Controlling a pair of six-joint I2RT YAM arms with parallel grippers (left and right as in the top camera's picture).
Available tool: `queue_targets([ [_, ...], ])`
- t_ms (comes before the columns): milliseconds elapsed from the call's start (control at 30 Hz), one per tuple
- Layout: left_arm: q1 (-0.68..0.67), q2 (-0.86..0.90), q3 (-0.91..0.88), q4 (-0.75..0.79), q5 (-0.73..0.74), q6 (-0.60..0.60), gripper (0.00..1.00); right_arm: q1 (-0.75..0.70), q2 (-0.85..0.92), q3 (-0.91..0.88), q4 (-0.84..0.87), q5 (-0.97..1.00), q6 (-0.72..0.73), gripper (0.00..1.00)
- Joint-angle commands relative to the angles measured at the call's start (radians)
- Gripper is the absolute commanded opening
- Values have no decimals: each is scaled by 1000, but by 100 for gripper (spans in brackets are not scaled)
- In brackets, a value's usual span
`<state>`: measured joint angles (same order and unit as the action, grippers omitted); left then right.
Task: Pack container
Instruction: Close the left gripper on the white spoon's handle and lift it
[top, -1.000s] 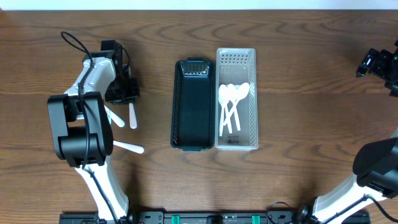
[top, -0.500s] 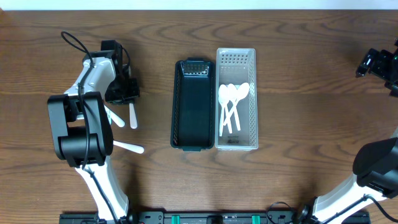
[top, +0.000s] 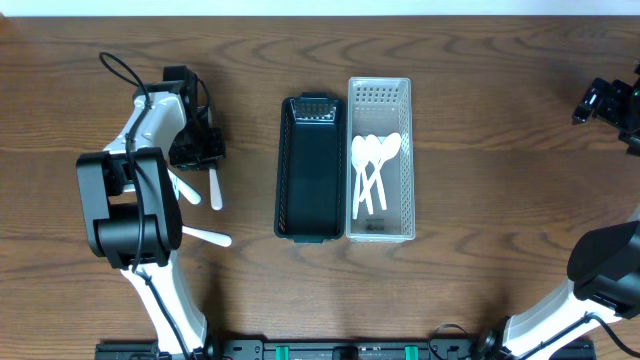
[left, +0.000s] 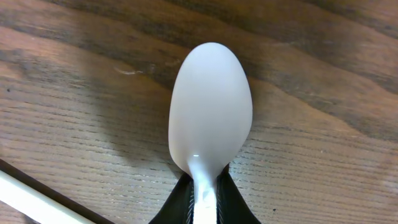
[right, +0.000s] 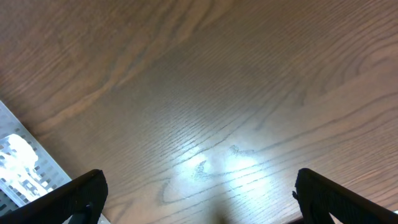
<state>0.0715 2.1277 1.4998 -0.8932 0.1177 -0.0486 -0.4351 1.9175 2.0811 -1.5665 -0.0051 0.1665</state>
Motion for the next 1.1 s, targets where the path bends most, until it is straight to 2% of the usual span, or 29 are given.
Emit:
queue_targets([
  [0, -15, 19, -26, -18, 2, 7, 6, 3, -2, -6, -1, -3, -16, 99],
  [667, -26, -123, -22, -24, -2, 10, 6, 3, -2, -6, 0, -2, -16, 99],
  [1067, -26, -123, -22, -24, -2, 10, 6, 3, -2, -6, -1, -3, -19, 99],
])
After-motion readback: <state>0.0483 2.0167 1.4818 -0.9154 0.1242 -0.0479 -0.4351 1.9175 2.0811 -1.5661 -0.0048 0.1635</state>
